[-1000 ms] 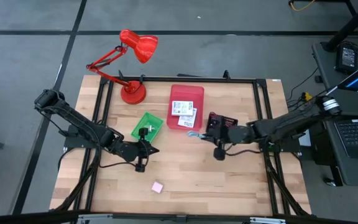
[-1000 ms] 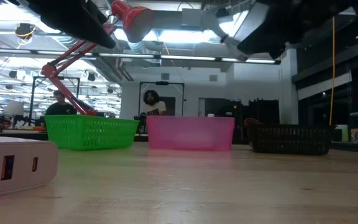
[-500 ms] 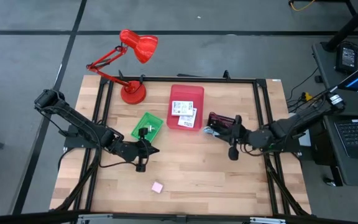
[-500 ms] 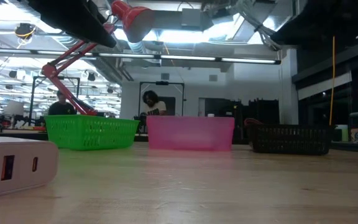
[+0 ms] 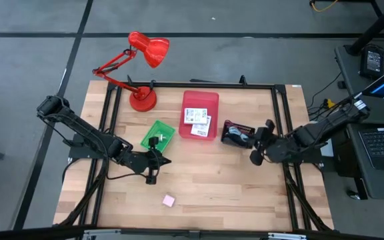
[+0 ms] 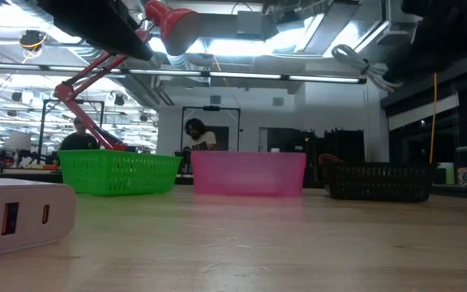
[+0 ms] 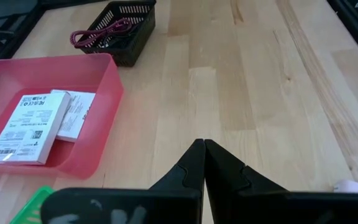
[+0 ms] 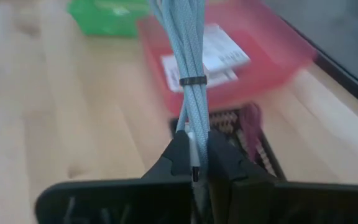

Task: Pick and place items into bin
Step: Put the blue charger cable into the black bin

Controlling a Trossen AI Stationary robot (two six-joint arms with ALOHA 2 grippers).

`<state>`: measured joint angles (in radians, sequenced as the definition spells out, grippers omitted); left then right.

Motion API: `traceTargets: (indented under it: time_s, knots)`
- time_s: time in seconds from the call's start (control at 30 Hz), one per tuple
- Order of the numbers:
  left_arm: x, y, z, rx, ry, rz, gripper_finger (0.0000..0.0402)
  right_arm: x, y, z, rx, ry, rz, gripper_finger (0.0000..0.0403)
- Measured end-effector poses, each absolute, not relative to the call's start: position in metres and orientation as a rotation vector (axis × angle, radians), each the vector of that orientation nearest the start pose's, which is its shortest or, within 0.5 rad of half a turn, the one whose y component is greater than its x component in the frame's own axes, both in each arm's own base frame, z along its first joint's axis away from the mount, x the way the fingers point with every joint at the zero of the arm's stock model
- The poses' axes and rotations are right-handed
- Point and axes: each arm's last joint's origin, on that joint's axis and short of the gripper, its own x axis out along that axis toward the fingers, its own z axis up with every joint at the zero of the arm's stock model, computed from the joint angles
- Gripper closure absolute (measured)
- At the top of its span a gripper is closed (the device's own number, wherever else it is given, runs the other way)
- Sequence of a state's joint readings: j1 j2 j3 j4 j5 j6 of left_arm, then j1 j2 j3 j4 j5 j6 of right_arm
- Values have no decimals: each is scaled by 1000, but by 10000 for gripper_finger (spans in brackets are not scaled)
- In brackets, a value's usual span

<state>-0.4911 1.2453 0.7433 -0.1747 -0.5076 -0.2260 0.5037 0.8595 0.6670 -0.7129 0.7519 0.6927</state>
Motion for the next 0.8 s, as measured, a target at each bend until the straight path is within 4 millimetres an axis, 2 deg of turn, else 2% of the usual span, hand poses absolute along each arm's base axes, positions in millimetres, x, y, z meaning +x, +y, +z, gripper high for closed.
traceTargets:
  time_s: [0.17, 0.4, 0.8]
  knots:
    - [230, -106, 231, 96, 573, 85, 398, 142, 56, 248, 121, 683, -520, 395]
    - [232, -103, 233, 84, 557, 95, 398, 151, 59, 251, 75, 755, -541, 395]
    - [232, -103, 233, 84, 555, 94, 398, 166, 56, 226, 114, 990, -638, 395]
